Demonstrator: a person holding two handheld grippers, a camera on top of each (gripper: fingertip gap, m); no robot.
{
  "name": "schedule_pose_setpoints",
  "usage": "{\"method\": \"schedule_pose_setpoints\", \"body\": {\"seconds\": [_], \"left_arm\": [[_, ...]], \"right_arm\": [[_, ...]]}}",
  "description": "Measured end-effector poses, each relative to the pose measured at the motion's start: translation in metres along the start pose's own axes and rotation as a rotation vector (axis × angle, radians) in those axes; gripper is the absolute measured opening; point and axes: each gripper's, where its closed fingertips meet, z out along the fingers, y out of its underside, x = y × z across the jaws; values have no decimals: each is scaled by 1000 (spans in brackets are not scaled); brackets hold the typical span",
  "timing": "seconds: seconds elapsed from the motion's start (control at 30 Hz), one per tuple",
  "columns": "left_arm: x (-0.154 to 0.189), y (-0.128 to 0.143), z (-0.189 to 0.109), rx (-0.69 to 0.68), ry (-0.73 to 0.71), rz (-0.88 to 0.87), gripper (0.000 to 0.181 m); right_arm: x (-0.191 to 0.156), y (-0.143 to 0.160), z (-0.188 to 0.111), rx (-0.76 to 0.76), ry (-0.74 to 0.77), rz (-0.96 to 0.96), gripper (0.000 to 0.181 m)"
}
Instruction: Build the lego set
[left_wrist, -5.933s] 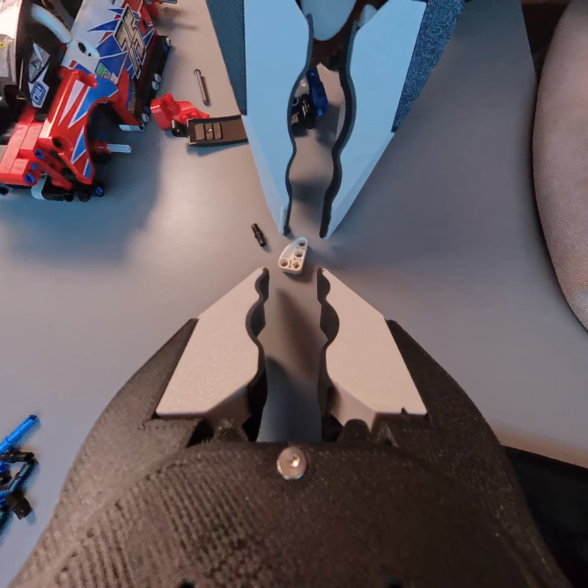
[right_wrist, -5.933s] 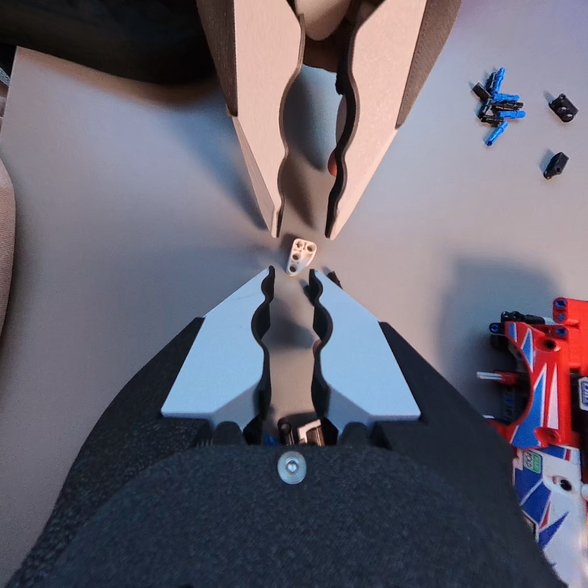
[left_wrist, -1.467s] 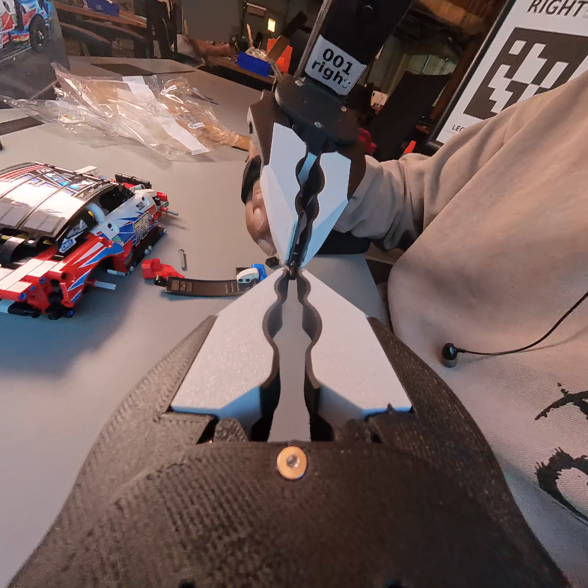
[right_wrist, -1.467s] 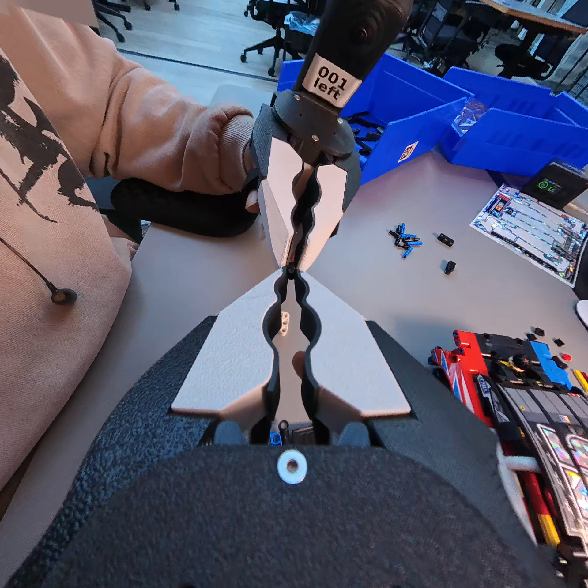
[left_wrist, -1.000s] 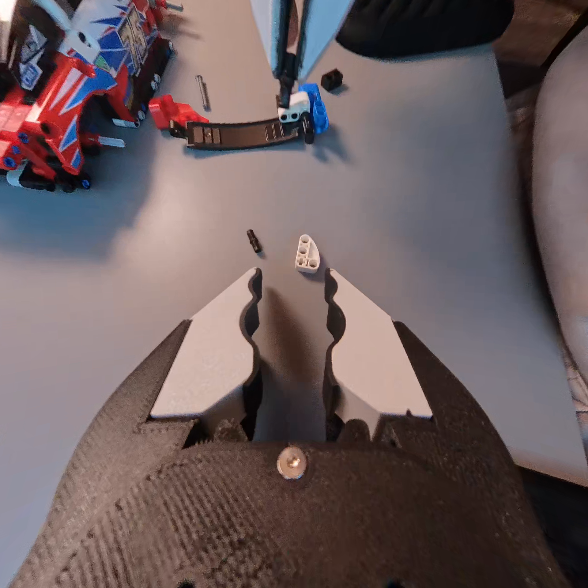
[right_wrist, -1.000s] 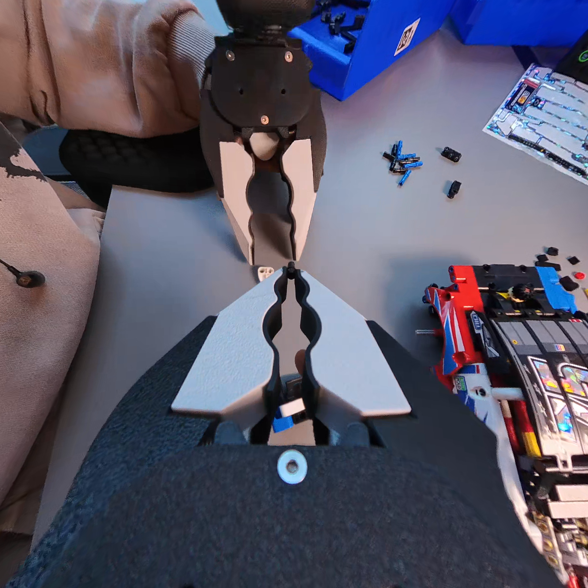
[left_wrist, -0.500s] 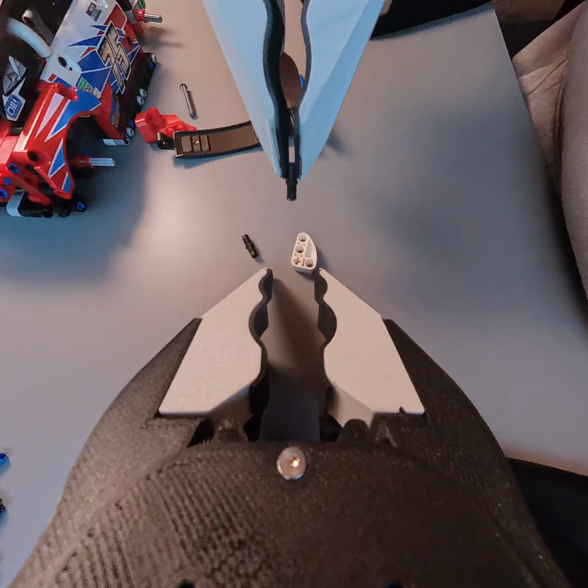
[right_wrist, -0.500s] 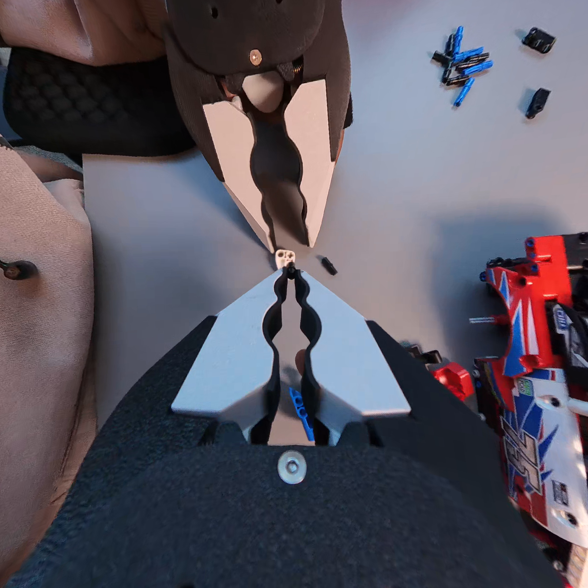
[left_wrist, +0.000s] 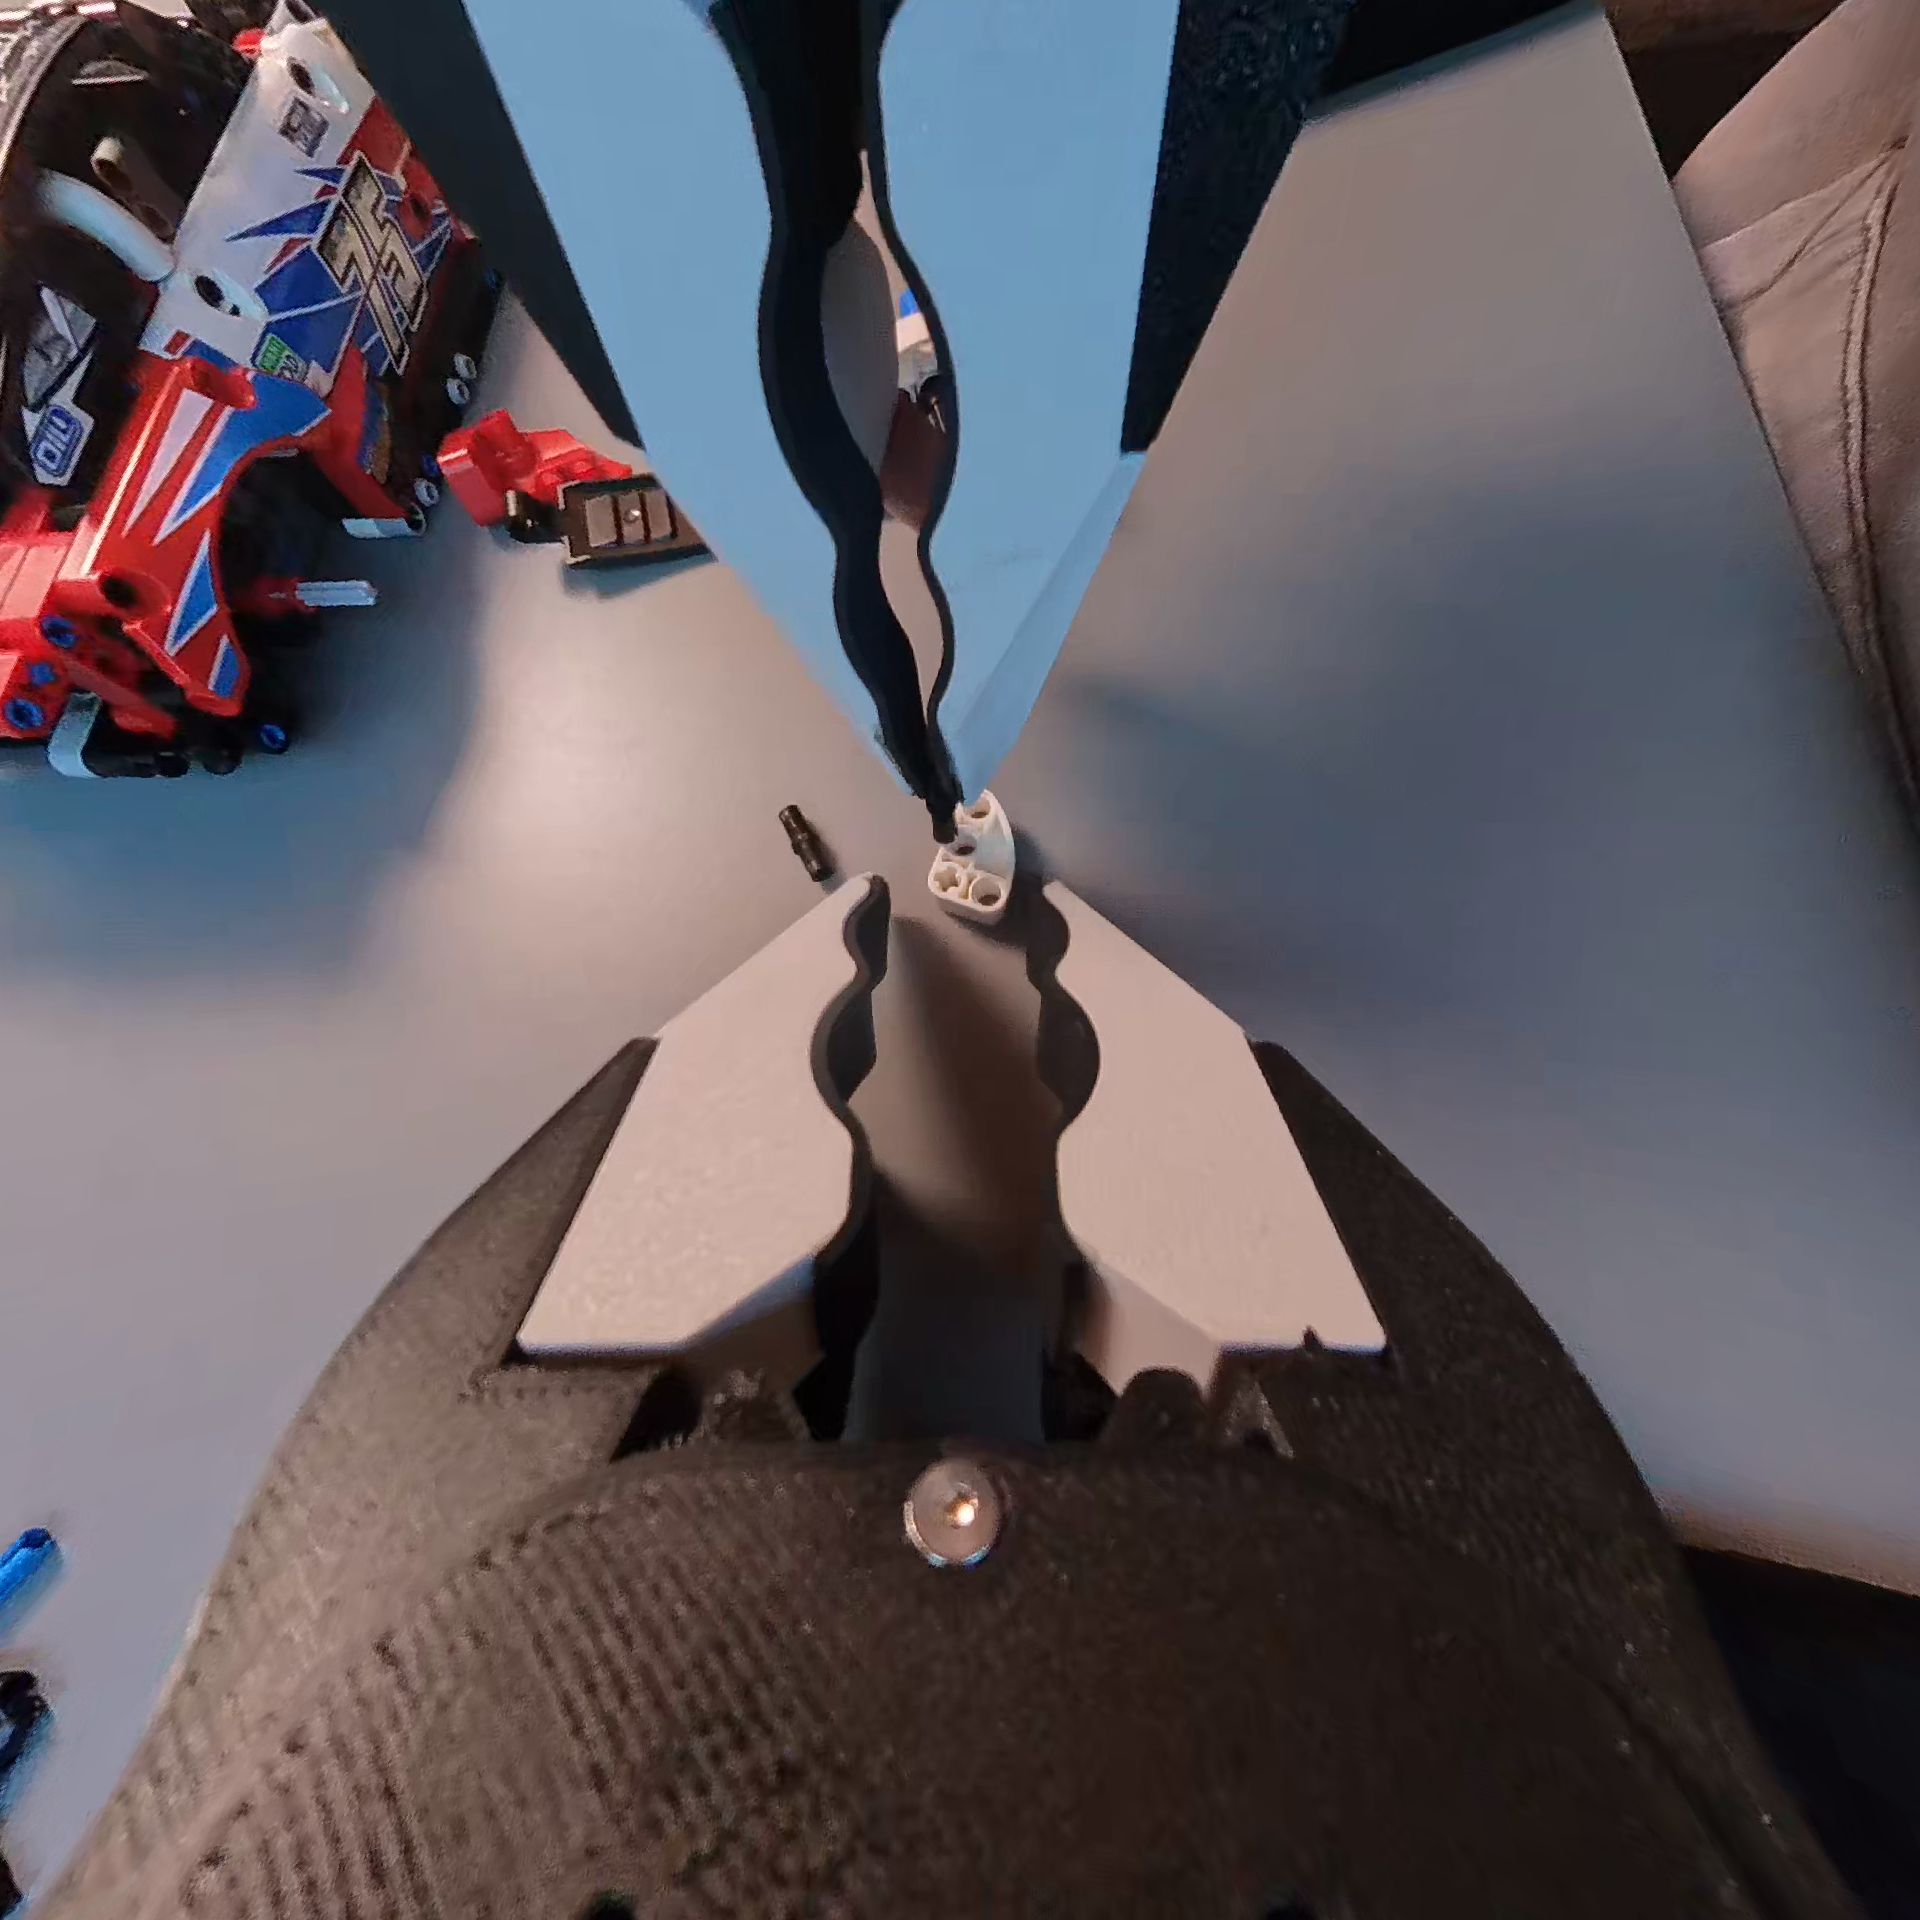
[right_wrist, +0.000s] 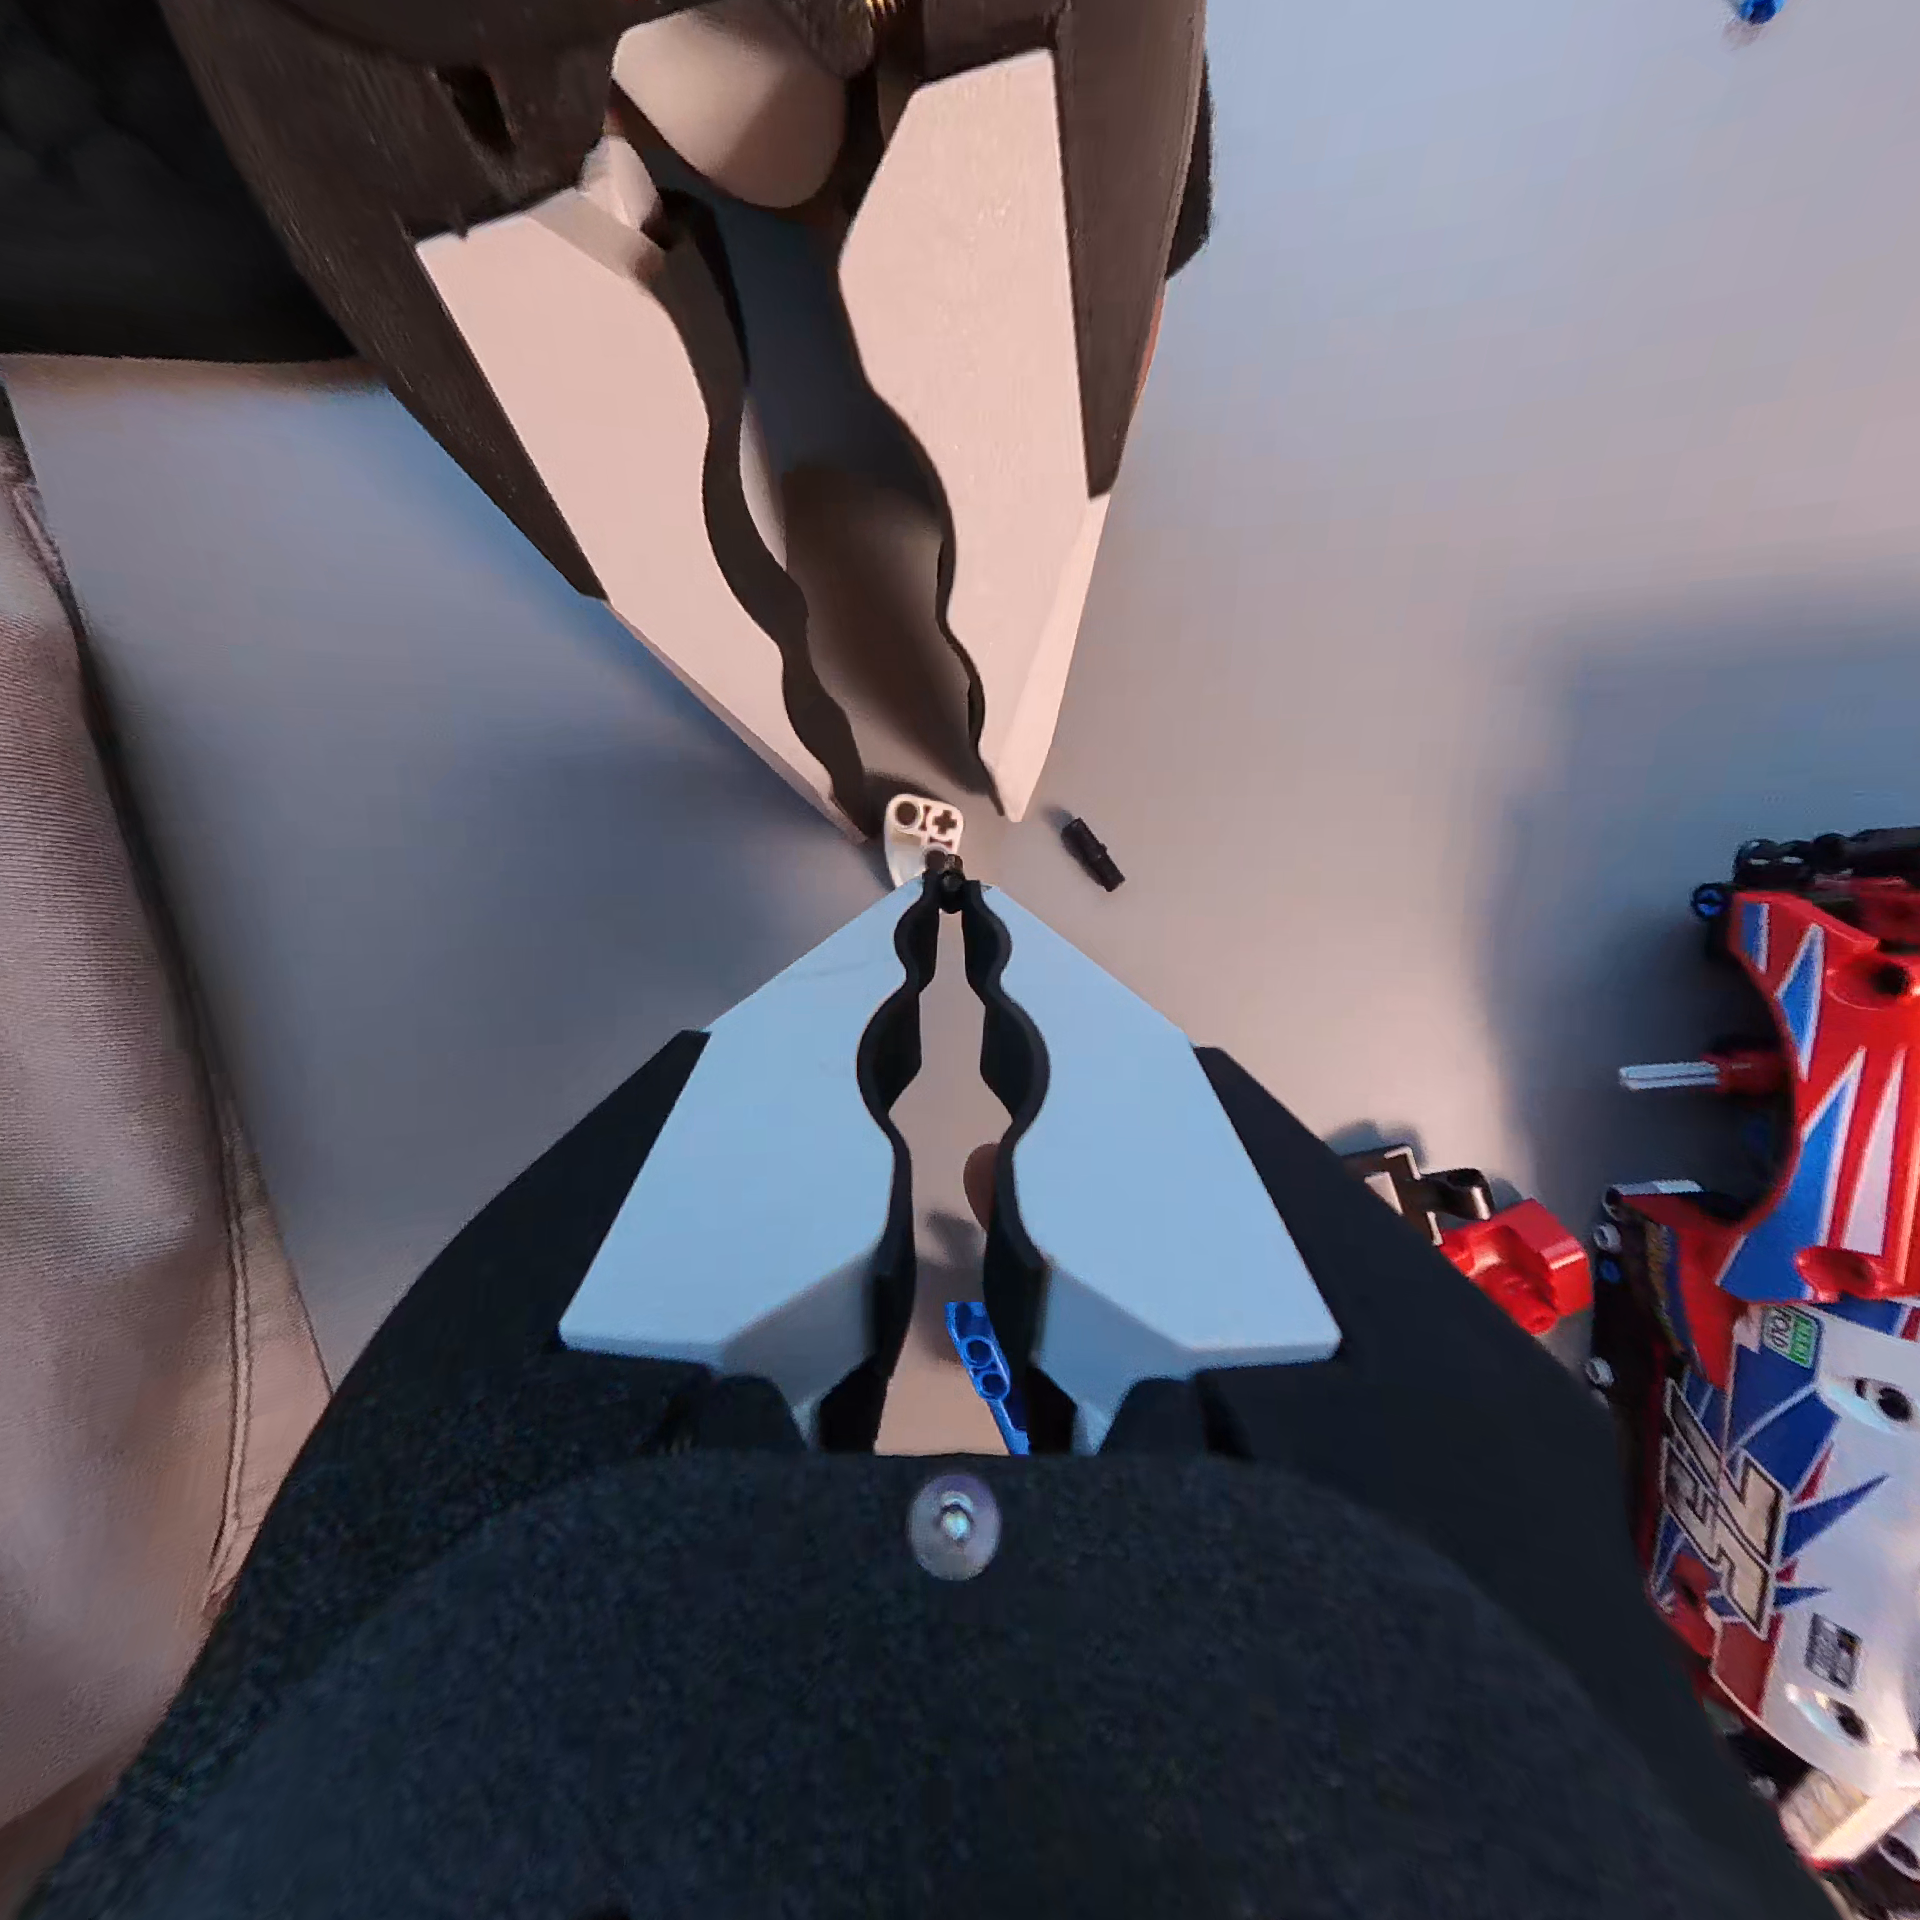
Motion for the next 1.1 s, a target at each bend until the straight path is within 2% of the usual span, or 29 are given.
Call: {"method": "schedule_pose_setpoints", "body": {"seconds": [0.03, 0.17, 0.63, 1.1], "left_arm": [[0, 0, 0, 0, -5, 4, 21], [0, -1, 1, -2, -32, 23, 13], [1, -1, 2, -2, -72, 55, 13], [0, -2, 1, -1, -87, 53, 14]], "right_arm": [[-1, 0, 0, -12, -7, 0, 1], [-4, 0, 0, -46, -14, -4, 1], [-2, 2, 2, -172, 1, 48, 1], [-1, 1, 3, -224, -26, 65, 1]]}}
